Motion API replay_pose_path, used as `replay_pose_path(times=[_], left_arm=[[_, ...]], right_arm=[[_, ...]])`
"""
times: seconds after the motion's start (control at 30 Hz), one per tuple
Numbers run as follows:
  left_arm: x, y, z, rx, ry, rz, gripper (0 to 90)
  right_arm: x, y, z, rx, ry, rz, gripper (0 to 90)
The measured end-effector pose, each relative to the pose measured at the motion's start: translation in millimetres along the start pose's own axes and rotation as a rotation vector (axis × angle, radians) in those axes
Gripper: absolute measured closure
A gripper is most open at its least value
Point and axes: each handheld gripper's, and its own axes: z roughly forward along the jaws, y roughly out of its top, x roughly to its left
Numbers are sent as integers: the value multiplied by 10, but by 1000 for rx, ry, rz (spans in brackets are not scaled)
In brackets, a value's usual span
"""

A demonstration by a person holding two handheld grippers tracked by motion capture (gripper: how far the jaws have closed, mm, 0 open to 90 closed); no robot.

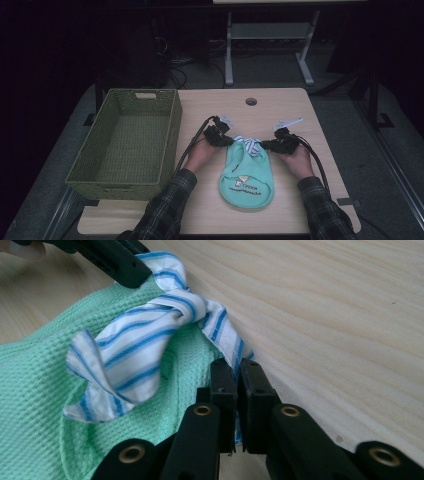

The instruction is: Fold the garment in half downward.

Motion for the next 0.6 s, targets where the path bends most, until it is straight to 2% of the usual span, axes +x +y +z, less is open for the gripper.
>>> replay_pose_path(times=[0.03, 0.1, 0.3, 0.4, 0.53, 0.6], left_arm=[[2, -3, -20, -20, -4, -6, 858], [2, 4, -70, -40, -8, -17, 858], [-22, -2, -162, -65, 3, -20, 858], [-55, 17, -244, -90, 20, -6, 858], [-124, 74, -384, -129, 53, 18, 857], [-138, 104, -452, -144, 54, 22, 856]], right_arm=[[-13, 3, -9, -6, -7, -12, 881], [-25, 16, -43, -13, 0, 6, 882], [8, 63, -133, -37, 7, -13, 884], [37, 103, -213, -63, 9, -34, 883], [99, 165, -305, -93, -12, -61, 883], [120, 210, -358, -104, -20, -76, 882]])
